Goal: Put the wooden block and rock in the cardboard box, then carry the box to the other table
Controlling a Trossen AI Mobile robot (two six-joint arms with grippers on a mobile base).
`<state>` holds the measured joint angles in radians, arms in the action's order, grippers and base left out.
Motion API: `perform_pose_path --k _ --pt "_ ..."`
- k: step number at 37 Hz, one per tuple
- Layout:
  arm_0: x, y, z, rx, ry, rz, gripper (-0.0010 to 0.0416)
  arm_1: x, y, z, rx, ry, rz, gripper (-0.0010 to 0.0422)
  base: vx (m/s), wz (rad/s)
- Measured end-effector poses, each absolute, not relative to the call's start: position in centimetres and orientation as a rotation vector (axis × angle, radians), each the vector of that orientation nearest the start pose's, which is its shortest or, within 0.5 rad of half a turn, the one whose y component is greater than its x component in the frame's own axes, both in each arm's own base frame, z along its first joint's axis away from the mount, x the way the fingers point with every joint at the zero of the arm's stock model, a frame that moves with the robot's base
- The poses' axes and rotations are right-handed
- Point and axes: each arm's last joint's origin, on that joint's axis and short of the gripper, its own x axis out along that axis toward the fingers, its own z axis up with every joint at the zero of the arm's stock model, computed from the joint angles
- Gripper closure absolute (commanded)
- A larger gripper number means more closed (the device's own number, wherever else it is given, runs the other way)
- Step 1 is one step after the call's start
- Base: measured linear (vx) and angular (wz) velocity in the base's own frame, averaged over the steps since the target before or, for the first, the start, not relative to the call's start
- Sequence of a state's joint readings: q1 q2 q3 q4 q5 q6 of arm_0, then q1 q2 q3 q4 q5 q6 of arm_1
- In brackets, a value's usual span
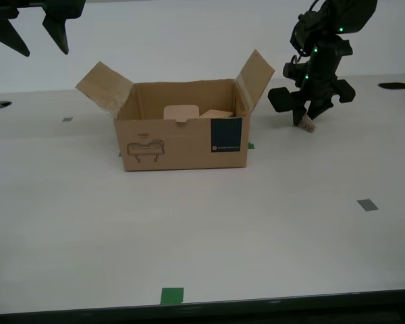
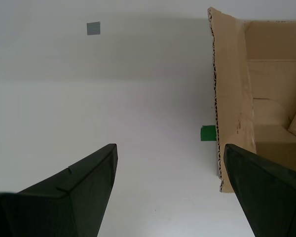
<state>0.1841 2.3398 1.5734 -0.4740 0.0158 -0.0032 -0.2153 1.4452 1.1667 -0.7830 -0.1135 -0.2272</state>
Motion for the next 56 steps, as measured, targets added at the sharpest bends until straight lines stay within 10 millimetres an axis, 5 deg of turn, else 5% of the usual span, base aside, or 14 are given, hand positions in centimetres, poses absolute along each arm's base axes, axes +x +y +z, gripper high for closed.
perform_pose_path --k 6,15,24,35,43,56 --pt "44.7 8.3 9.7 -0.126 1.227 0.149 0.0407 28.0 -5.8 27.2 -0.032 1.049 0.027 0.0119 0.000 0.000" --pt "44.7 8.3 16.4 -0.112 1.099 0.153 0.0406 28.0 -5.8 27.2 -0.033 1.047 0.027 0.0119 0.000 0.000" --pt "43.1 8.1 22.9 -0.098 0.956 0.158 0.0407 28.1 -5.8 27.2 -0.034 1.043 0.026 0.0119 0.000 0.000" --pt "40.6 8.7 28.7 -0.076 0.828 0.223 0.0406 28.1 -5.8 27.2 -0.035 1.036 0.025 0.0119 0.000 0.000" --pt "38.9 10.5 31.0 -0.075 0.775 0.307 0.0406 28.2 -5.8 27.2 -0.036 1.030 0.024 0.0119 0.000 0.000" --pt "36.5 15.3 32.0 -0.114 0.758 0.453 0.0406 28.2 -5.9 27.3 -0.051 1.031 -0.001 0.0119 0.000 0.000"
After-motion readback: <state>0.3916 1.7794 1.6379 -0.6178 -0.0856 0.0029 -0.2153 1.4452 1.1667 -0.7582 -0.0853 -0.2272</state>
